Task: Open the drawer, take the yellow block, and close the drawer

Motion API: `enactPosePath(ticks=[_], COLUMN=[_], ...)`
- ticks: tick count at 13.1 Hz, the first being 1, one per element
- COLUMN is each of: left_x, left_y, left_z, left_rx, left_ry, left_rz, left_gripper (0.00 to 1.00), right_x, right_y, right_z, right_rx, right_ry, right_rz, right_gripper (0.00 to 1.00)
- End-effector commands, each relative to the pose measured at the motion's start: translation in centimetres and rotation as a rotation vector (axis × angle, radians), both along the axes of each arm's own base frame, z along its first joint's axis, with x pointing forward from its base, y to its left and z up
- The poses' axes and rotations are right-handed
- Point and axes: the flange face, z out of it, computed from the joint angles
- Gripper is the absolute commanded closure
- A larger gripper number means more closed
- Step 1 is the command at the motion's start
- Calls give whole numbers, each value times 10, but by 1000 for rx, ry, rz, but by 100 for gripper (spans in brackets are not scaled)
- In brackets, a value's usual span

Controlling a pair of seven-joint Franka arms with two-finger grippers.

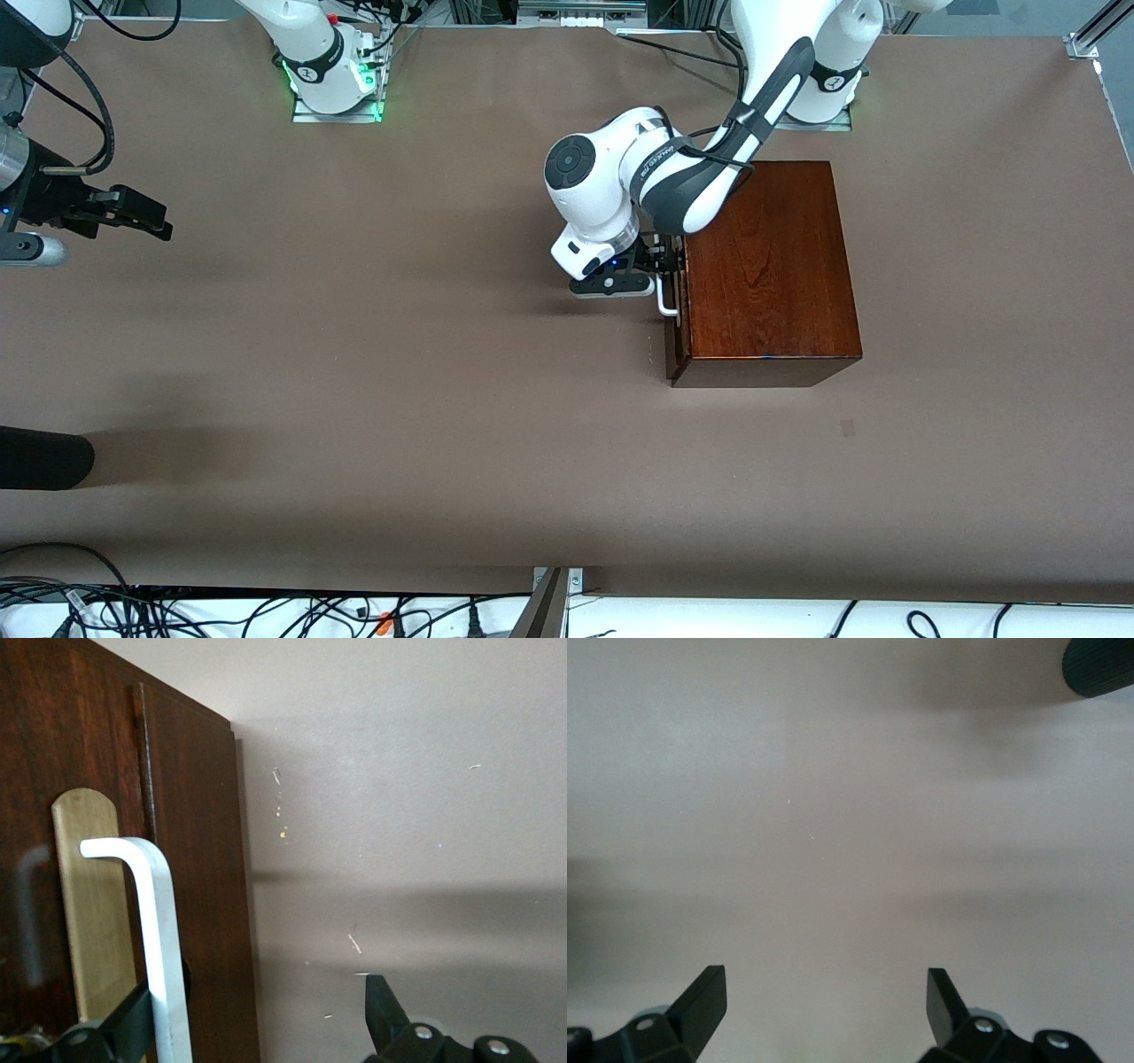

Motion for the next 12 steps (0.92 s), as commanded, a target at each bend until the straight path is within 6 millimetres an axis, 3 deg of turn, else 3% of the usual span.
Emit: enactPosePath(ticks=[1, 10, 12], left_x=[8, 6, -1], left_y=[-21, -39, -46], left_z=[6, 6, 4], left_rx=[-119, -256, -270], left_ry=[-47, -42, -24], left_rz=[6, 46, 49], left_gripper=[0, 0, 0], right_x=[0, 0, 0], right_y=[0, 1, 0], right_z=[3, 3, 4], right_rx=[-9, -8, -9], right_ry=[-5, -3, -6], right_rz=[-1, 2, -1], right_gripper=[0, 0, 0])
